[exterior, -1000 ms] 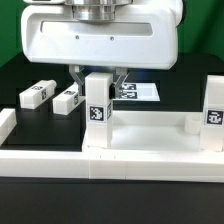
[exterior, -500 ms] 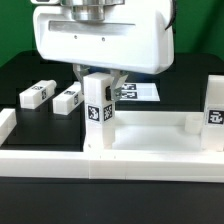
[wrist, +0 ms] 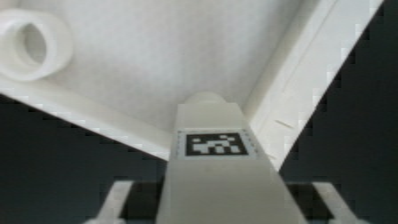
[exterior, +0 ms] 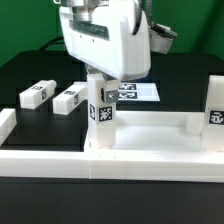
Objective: Assemble desk
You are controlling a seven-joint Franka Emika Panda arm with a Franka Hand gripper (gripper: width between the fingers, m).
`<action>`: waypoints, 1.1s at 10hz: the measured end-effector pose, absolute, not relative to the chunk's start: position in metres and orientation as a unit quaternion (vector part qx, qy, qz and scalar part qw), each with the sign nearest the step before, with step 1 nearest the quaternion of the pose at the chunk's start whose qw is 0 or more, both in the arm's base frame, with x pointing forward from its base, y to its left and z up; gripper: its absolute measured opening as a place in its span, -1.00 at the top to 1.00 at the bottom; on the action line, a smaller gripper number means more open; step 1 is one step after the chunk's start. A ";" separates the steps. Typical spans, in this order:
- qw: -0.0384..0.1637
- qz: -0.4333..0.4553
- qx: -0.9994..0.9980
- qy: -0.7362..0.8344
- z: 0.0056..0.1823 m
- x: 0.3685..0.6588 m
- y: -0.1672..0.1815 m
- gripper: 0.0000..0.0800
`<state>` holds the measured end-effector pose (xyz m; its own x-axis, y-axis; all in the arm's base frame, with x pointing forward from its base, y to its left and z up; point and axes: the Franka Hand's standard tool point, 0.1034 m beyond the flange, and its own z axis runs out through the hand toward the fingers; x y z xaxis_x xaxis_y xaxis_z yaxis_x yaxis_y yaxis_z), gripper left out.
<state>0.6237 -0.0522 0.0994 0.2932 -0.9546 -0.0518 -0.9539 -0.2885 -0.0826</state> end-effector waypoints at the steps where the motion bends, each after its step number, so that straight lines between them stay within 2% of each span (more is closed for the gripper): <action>1: 0.051 -0.001 -0.772 0.633 0.100 0.624 -0.050 0.27; 4: 0.051 0.001 -0.746 0.664 0.099 0.624 -0.050 0.27; 5: 0.051 0.000 -0.753 0.656 0.099 0.624 -0.050 0.04; 6: 0.050 0.001 -0.760 0.648 0.099 0.624 -0.049 -0.32; 7: 0.049 0.001 -0.771 0.634 0.099 0.624 -0.049 -0.32; 8: 0.041 -0.002 -0.814 0.580 0.100 0.624 -0.050 -0.56; 9: 0.026 -0.007 -0.858 0.512 0.102 0.625 -0.050 -0.61; 11: 0.027 -0.010 -0.883 0.469 0.102 0.626 -0.051 -0.62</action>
Offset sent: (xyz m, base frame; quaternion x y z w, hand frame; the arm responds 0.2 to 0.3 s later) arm 0.0000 0.0000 0.0000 0.0000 0.0000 0.0650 0.9979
